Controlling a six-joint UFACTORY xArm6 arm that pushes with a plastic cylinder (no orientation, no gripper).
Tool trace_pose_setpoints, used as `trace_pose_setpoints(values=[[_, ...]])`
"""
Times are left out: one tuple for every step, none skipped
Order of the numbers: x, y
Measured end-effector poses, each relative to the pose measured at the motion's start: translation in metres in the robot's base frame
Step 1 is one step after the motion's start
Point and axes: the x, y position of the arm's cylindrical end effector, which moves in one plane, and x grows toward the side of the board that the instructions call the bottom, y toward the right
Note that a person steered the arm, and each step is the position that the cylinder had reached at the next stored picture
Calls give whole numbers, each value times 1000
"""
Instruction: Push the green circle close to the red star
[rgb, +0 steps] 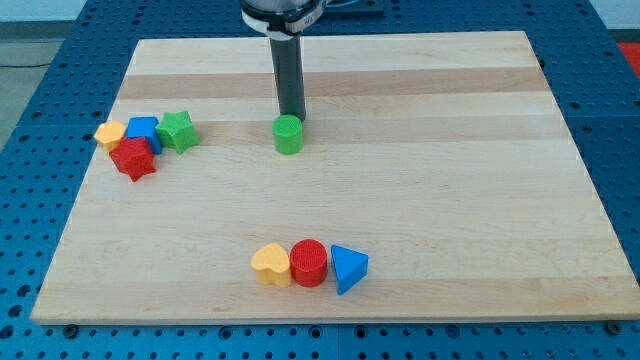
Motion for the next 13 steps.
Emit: trace_pose_setpoints(values=[[21, 0], [38, 2], [50, 13], [59, 33], [77, 39], [75, 19], [77, 8], [94, 8], [96, -3], [91, -23], [82, -46], [72, -66], [64, -66]])
